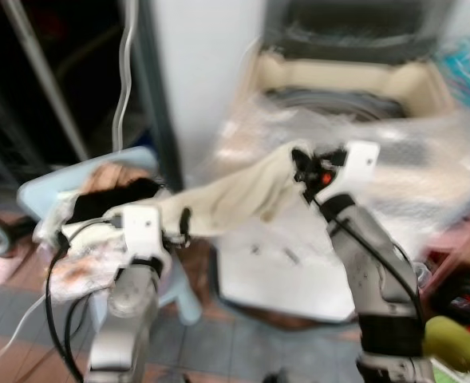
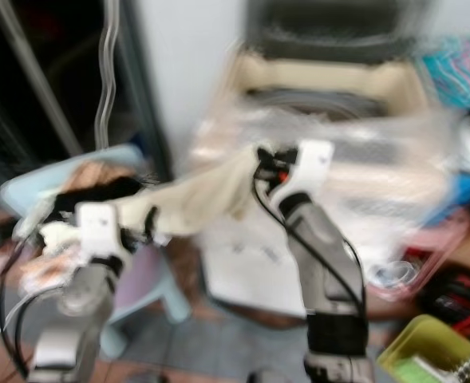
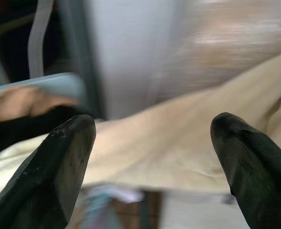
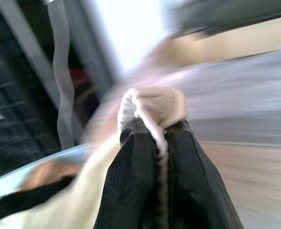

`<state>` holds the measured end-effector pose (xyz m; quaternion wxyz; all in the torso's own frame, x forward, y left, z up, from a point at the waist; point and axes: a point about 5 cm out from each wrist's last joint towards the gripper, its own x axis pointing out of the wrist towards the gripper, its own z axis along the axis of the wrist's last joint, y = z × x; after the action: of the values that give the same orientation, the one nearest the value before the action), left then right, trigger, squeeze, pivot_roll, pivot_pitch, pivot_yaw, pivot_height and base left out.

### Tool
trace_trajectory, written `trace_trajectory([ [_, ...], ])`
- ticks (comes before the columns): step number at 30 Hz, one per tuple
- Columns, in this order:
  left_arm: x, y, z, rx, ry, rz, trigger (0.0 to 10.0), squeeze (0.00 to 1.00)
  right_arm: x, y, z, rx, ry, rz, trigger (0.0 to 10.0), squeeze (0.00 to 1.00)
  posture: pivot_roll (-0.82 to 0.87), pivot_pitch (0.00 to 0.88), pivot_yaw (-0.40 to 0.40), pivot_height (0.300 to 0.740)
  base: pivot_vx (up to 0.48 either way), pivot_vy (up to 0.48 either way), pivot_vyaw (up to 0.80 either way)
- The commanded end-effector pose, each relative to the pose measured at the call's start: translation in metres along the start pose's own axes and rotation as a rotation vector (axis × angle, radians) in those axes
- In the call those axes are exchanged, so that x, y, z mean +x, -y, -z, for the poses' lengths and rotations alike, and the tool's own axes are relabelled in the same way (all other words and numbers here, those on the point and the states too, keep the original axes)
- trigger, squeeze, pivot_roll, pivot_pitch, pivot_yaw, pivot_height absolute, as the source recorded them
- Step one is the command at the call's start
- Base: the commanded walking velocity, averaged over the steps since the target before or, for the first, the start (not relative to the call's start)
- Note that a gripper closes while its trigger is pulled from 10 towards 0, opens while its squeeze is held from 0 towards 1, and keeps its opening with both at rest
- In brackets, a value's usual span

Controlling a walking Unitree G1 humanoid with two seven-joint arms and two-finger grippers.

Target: Clothes washing

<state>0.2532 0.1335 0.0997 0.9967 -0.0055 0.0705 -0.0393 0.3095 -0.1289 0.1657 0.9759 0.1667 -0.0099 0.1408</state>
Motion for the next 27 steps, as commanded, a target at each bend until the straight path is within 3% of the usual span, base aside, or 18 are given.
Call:
trace_trajectory([
  [1,0.001,-0.010,-0.003,0.020,0.005,-0.026,10.0,0.00,0.005,-0.010,-0.005,0.001,0.029,-0.026,10.0,0.00,-0.01,0.000,0.035,0.740,0.000,-0.247,-0.80],
  [14,0.004,-0.018,-0.008,0.007,0.034,-0.067,10.0,0.00,0.003,-0.013,-0.005,-0.042,0.038,-0.068,10.0,0.00,-0.02,0.000,0.050,0.740,0.000,0.000,-0.04],
  [16,0.005,-0.023,-0.011,0.004,0.054,-0.103,10.0,0.00,0.002,-0.024,-0.008,-0.122,0.054,-0.173,10.0,0.00,-0.02,0.000,0.051,0.740,0.000,0.000,0.00],
  [20,0.004,-0.028,-0.012,0.004,0.058,-0.134,10.0,0.00,0.002,-0.035,-0.012,-0.130,0.043,-0.303,10.0,0.00,-0.02,0.000,0.049,0.740,0.061,0.000,0.00],
  [27,0.004,-0.033,-0.011,-0.001,0.062,-0.164,10.0,0.00,0.005,-0.036,-0.031,-0.197,0.083,-0.428,10.0,0.00,-0.02,0.000,0.049,0.740,0.395,0.000,0.00],
])
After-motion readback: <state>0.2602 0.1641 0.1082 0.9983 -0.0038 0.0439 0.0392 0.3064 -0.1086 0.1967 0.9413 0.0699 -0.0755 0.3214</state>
